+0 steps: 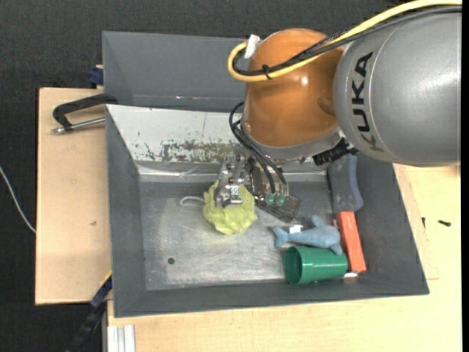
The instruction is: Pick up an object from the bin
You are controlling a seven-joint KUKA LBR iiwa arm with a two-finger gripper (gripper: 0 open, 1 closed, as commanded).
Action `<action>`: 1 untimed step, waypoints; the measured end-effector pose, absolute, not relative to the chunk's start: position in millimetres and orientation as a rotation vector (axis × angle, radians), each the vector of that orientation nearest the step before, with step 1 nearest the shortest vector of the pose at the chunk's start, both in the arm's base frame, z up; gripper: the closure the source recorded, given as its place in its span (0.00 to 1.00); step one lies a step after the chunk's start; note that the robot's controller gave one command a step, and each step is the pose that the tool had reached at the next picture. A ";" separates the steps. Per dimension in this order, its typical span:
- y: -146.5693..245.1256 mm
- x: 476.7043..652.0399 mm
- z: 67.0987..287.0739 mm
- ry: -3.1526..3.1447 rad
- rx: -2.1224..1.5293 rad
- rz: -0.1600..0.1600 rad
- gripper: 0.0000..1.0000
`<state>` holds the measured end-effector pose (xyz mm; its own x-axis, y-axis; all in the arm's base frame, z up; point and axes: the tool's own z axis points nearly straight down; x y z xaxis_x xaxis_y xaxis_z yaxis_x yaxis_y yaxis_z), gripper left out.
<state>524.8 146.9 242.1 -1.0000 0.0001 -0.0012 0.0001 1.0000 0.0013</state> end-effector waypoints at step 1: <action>146.9 524.8 242.1 3.140 0.000 0.002 1.00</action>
Offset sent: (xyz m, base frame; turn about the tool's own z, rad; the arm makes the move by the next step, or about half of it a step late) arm 0.0071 -0.0016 -0.0475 -0.0142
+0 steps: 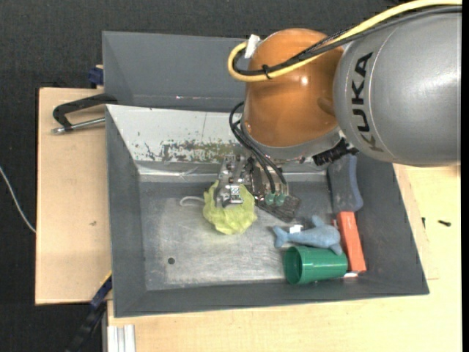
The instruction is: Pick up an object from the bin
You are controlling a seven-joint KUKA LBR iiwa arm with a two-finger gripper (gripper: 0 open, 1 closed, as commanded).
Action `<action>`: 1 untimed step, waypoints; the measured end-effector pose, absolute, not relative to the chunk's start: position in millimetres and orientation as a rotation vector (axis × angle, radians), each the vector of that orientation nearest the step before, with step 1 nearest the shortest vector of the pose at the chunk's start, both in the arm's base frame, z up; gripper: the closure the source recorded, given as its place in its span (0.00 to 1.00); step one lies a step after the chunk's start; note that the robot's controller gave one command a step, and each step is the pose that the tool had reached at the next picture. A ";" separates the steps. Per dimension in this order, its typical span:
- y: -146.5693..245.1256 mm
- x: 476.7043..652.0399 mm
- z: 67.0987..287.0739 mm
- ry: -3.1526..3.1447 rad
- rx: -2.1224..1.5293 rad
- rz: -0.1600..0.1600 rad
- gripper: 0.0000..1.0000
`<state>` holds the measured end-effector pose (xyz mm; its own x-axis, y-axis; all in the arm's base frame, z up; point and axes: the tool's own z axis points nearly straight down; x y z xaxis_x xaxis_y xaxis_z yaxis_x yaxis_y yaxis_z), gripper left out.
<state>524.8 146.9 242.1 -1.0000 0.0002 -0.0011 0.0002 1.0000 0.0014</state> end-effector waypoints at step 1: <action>147.1 530.4 213.6 3.138 -0.016 0.003 1.00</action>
Offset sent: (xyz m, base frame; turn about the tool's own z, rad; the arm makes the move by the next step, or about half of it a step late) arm 0.0169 -0.0337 -0.0732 -0.0023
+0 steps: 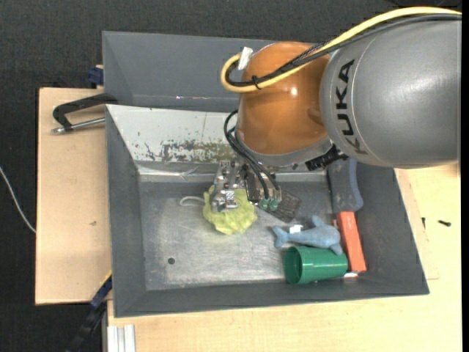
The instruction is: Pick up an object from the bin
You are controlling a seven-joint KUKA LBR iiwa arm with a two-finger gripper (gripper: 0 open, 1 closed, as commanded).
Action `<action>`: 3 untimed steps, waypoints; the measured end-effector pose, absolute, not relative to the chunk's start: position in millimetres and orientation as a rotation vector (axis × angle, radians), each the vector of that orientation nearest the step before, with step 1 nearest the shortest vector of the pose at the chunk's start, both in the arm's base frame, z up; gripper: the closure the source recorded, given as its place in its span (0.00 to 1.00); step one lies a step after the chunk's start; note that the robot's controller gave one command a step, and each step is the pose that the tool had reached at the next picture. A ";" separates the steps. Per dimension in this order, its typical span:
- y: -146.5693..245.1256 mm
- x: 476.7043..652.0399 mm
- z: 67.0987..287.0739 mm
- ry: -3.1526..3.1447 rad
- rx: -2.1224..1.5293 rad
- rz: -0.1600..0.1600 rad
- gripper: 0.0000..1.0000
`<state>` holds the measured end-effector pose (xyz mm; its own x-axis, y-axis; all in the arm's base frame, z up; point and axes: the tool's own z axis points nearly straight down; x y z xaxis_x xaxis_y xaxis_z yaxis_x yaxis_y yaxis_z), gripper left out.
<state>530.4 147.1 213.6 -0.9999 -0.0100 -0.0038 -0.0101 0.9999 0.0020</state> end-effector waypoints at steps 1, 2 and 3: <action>123.0 539.1 178.2 3.141 -0.012 0.003 1.00; 125.7 557.2 157.4 3.137 -0.016 0.004 0.00; 125.3 557.4 157.6 3.137 -0.015 0.004 0.00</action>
Offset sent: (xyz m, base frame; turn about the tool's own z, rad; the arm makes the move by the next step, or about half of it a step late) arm 0.0259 -0.0228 -0.0571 0.0006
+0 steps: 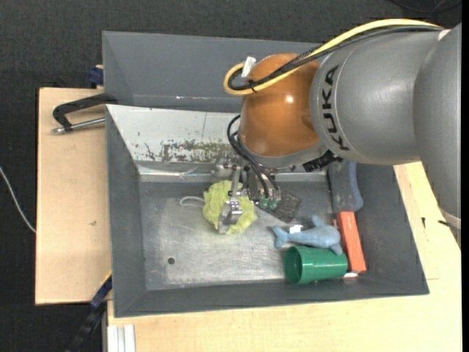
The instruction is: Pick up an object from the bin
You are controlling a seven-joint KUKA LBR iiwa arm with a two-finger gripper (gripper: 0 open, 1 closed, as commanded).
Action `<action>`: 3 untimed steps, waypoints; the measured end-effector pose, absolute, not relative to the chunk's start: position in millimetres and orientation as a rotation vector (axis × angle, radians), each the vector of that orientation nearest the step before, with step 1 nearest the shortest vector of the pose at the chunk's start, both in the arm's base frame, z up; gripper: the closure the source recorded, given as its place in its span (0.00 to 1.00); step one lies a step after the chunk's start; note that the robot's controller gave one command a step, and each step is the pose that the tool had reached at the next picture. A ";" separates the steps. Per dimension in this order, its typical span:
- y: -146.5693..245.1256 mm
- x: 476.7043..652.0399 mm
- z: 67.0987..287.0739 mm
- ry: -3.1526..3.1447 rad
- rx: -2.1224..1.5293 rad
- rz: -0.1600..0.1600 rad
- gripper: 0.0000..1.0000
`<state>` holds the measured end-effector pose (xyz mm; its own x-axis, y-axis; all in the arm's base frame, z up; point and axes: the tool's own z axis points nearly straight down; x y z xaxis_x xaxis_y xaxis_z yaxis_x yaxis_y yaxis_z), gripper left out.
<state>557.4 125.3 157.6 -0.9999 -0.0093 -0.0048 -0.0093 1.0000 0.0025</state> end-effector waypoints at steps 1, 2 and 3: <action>92.1 584.6 76.7 3.132 -0.098 0.014 1.00; 92.1 584.7 76.7 3.132 -0.097 0.014 1.00; 107.6 570.3 217.0 3.131 -0.167 0.003 1.00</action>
Offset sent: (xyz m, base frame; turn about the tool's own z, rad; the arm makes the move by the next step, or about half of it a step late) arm 0.0000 0.0000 0.0000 0.0000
